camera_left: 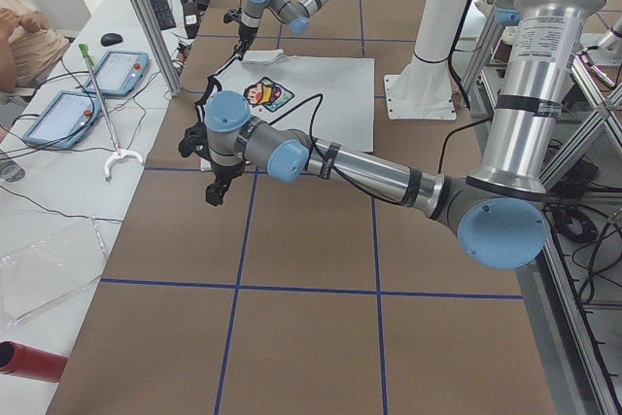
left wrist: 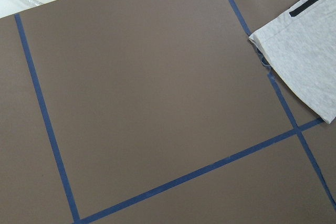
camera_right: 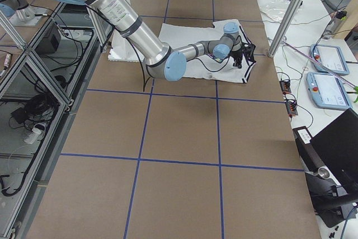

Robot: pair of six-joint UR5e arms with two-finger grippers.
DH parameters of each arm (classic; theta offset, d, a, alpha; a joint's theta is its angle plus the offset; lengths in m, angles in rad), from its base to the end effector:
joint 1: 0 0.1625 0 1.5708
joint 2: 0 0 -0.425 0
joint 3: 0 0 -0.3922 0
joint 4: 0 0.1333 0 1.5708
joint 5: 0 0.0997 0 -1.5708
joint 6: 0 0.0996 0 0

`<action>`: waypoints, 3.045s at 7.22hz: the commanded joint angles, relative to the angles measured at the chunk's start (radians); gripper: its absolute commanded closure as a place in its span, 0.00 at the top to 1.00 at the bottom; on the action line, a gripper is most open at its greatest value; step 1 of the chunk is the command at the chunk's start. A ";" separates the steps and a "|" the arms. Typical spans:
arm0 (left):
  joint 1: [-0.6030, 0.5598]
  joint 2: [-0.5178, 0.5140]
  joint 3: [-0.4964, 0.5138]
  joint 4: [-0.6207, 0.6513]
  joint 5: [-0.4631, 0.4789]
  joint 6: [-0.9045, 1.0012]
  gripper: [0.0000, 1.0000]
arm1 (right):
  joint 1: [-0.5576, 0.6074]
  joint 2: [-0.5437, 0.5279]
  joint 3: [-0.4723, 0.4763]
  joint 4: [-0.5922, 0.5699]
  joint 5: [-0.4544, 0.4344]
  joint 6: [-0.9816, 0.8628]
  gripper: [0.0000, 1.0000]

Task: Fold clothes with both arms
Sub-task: 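Fold the grasped sleeve inward toward the shirt's center with the right gripper, then release and raise the right gripper while the left arm moves toward the other sleeve, then grasp the sleeve nearest the left gripper with the left gripper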

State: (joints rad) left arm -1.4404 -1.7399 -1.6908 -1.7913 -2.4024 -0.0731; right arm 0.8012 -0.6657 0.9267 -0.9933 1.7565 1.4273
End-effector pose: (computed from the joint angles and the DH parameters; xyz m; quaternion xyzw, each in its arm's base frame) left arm 0.0146 -0.5702 0.4796 0.1897 0.4123 0.1271 0.8820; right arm -0.5108 -0.6923 0.3151 0.1090 -0.3995 0.2580 0.8729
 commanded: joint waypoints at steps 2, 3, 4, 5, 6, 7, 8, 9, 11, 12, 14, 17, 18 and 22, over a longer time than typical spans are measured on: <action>0.002 0.000 -0.003 0.001 0.003 -0.001 0.99 | 0.022 0.020 -0.032 -0.001 -0.012 -0.001 0.00; 0.000 0.000 -0.004 0.001 0.002 -0.001 0.99 | 0.026 0.020 -0.035 0.001 -0.012 -0.001 0.00; 0.000 0.000 -0.004 0.001 0.002 -0.001 0.99 | 0.024 0.018 -0.045 -0.001 -0.012 -0.001 0.00; 0.000 0.000 -0.006 0.001 0.002 -0.002 0.99 | 0.024 0.020 -0.045 0.001 -0.012 -0.005 0.18; 0.005 -0.006 -0.004 0.001 0.005 -0.029 0.99 | 0.024 0.021 -0.043 0.002 -0.011 -0.014 0.99; 0.008 -0.015 -0.006 0.001 0.002 -0.092 0.99 | 0.026 0.021 -0.034 0.001 -0.009 -0.045 1.00; 0.033 -0.038 -0.004 -0.005 -0.001 -0.173 0.99 | 0.038 0.020 -0.019 0.001 0.000 -0.062 1.00; 0.105 -0.096 0.005 0.001 0.003 -0.309 0.99 | 0.062 0.000 0.039 -0.002 0.058 -0.076 1.00; 0.260 -0.203 0.023 -0.013 0.012 -0.578 0.99 | 0.114 -0.246 0.356 -0.011 0.229 -0.083 1.00; 0.291 -0.239 0.043 -0.016 0.050 -0.612 0.99 | 0.169 -0.340 0.450 -0.010 0.327 -0.088 1.00; 0.346 -0.294 0.126 -0.090 0.115 -0.675 0.99 | 0.265 -0.513 0.600 -0.008 0.443 -0.221 1.00; 0.399 -0.444 0.514 -0.398 0.156 -0.801 0.99 | 0.342 -0.641 0.659 0.001 0.563 -0.329 1.00; 0.402 -0.467 0.593 -0.463 0.236 -0.864 0.87 | 0.337 -0.662 0.679 0.005 0.551 -0.332 1.00; 0.436 -0.599 0.924 -0.686 0.324 -0.893 0.72 | 0.339 -0.725 0.773 0.005 0.544 -0.330 1.00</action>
State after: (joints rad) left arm -1.0145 -2.3000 -0.8572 -2.4190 -2.0955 -0.9645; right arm 1.1403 -1.3727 1.6788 -0.9881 2.3037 1.0964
